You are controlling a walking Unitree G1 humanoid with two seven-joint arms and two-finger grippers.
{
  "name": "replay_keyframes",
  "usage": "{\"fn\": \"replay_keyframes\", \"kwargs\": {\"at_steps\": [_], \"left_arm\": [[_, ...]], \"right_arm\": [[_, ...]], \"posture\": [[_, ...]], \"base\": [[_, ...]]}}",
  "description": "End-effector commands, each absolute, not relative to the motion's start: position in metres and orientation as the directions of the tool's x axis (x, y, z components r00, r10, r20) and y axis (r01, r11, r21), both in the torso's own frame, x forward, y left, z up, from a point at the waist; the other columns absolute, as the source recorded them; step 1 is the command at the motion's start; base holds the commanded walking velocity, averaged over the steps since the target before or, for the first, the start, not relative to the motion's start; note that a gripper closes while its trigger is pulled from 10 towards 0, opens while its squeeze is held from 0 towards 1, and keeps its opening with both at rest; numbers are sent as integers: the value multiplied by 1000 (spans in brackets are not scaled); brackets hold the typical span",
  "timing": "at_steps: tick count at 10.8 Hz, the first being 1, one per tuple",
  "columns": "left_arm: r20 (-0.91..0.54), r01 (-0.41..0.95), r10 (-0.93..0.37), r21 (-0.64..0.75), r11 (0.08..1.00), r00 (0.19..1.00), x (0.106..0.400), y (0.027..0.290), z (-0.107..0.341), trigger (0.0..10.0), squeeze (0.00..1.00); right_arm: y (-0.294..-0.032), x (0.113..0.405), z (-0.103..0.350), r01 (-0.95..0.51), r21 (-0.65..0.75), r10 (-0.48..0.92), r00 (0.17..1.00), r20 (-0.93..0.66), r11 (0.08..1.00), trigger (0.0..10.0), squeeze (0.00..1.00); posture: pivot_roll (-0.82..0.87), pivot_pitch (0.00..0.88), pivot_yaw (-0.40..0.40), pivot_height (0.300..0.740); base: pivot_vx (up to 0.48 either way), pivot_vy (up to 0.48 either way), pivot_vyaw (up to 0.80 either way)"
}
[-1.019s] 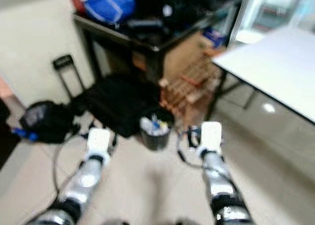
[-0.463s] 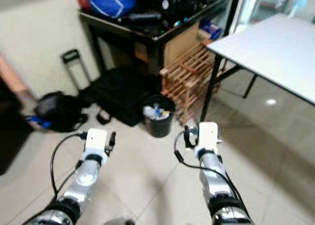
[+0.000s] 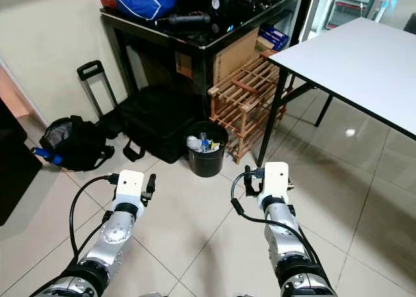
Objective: Picking trash to rubbish bin
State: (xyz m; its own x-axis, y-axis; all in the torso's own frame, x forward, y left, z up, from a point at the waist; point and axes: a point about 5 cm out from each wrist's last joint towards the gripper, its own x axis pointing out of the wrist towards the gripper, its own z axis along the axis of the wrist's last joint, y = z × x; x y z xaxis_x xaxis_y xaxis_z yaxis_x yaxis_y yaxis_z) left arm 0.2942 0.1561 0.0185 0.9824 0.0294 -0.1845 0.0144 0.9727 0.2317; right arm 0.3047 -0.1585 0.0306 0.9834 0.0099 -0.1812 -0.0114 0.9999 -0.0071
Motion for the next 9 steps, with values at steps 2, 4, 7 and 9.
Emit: {"fn": "replay_keyframes", "kwargs": {"at_steps": [2,4,7,9], "left_arm": [[-197,11,38,240,971,980,293,157,16,10000,0],[-185,9,37,241,970,982,294,157,18,10000,0],[51,-8,-6,269,963,999,320,148,66,10000,0],[205,7,-66,276,961,976,335,132,104,10000,0]], "right_arm": [[-160,303,28,-10,2,10,982,-191,1000,10000,0],[-159,303,29,-11,-3,10,983,-184,1000,10000,0],[-169,323,77,35,-18,-34,998,50,999,10000,0],[-174,334,109,71,-36,-63,982,178,997,10000,0]], "posture": [[-41,45,27,740],[-41,39,28,740],[-42,40,30,740],[-43,46,30,740]], "base": [[0,0,-400],[0,0,-800],[0,0,-800],[0,0,-800]]}}
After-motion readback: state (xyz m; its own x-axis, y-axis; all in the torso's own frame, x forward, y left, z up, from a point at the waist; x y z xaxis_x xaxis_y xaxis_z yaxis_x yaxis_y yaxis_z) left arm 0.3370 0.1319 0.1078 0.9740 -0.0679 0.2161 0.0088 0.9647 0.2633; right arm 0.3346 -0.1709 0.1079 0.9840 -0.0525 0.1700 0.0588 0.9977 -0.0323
